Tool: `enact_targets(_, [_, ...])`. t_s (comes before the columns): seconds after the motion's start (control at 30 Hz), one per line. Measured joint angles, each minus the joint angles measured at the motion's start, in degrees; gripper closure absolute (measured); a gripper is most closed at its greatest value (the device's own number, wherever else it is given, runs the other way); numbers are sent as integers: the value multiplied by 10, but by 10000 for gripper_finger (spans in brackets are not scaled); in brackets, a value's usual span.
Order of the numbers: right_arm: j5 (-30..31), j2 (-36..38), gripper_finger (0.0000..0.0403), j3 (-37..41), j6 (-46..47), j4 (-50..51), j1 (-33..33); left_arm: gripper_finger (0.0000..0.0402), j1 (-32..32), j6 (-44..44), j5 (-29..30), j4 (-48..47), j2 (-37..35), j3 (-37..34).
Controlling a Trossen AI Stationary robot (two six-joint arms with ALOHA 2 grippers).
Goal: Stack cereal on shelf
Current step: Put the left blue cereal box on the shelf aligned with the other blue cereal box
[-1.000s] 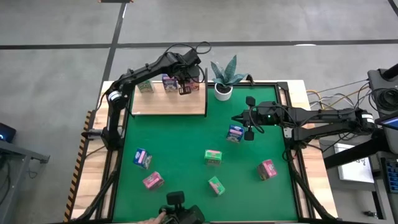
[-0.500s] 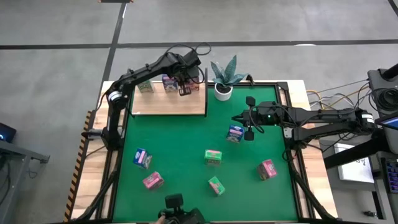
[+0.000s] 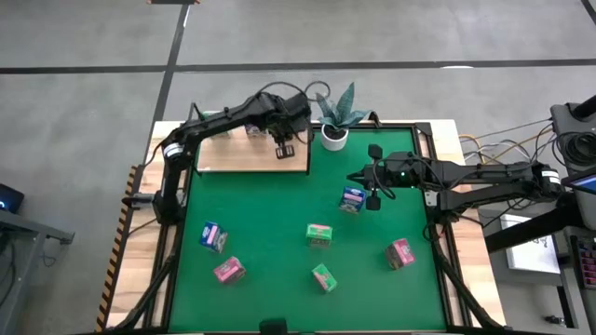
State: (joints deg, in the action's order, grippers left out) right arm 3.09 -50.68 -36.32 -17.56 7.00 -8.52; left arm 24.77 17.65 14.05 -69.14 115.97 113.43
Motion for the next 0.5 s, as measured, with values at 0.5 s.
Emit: enact_targets(0.5, [-1, 0, 394, 0, 11, 2, 0, 402, -203, -245, -39, -79, -164, -48])
